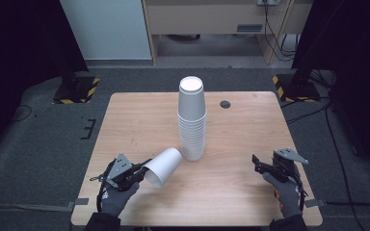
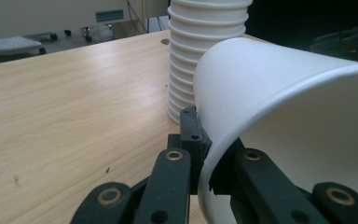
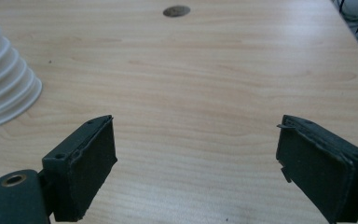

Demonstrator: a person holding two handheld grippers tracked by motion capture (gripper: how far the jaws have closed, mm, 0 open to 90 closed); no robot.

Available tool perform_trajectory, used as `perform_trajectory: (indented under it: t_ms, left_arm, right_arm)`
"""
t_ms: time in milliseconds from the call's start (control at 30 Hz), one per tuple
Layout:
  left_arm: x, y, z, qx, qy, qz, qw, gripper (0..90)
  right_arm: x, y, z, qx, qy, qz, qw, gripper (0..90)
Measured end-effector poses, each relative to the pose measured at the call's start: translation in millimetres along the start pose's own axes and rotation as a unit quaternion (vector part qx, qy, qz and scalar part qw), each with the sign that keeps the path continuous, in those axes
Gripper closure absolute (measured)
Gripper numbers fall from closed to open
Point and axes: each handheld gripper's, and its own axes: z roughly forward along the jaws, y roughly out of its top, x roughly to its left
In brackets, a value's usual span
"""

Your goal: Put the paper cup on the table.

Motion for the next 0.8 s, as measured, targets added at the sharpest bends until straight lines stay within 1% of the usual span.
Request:
perform_trajectory:
  t_ms: [33, 67, 100, 167, 333, 400, 467, 533, 600, 633, 800]
  left_arm:
    - [1.3, -0.3, -0.8, 0.002, 0.002, -0.003, 1.0000, 86.6]
    - [2.7, -0.6, -1.7, 0.005, 0.005, -0.005, 1.0000, 86.6]
    - [4.8, -0.8, -2.5, 0.009, 0.009, -0.011, 0.9999, 86.6]
    - [8.1, -0.8, -4.4, 0.016, 0.014, -0.019, 0.9996, 86.6]
    - [16.6, -0.6, -8.8, 0.029, 0.029, -0.032, 0.9987, 86.6]
    - [20.1, -0.8, -10.3, 0.036, 0.037, -0.033, 0.9981, 86.6]
    - [25.3, -1.1, -12.3, 0.048, 0.049, -0.037, 0.9970, 86.6]
    - [30.0, -0.7, -14.2, 0.057, 0.056, -0.039, 0.9960, 86.6]
    - [35.9, 1.1, -17.3, 0.069, 0.066, -0.043, 0.9945, 86.6]
    - [37.7, 1.8, -18.4, 0.072, 0.069, -0.043, 0.9940, 86.6]
    - [49.3, 6.9, -26.7, 0.101, 0.088, -0.052, 0.9896, 86.6]
  right_arm:
    - [-0.5, -1.0, 0.6, 0.005, 0.001, 0.000, 1.0000, 12.0]
    - [-1.2, -2.2, 1.7, 0.008, -0.003, -0.001, 1.0000, 12.0]
    - [-2.3, -3.2, 2.4, 0.011, -0.006, -0.006, 0.9999, 12.0]
    - [-3.7, -4.9, 3.8, 0.019, -0.006, -0.007, 0.9998, 11.9]
    - [-6.1, -10.5, 9.4, 0.044, -0.012, -0.030, 0.9985, 11.9]
    - [-7.2, -12.3, 11.1, 0.054, -0.014, -0.033, 0.9979, 11.9]
    - [-7.7, -14.3, 12.5, 0.063, -0.015, -0.035, 0.9973, 11.9]
    - [-8.1, -15.7, 13.7, 0.067, -0.014, -0.041, 0.9968, 11.9]
    - [-8.0, -16.6, 14.7, 0.073, -0.015, -0.042, 0.9964, 11.9]
    - [-8.1, -17.2, 15.5, 0.077, -0.016, -0.048, 0.9957, 11.8]
    - [-7.3, -20.3, 19.1, 0.095, -0.017, -0.062, 0.9934, 11.6]
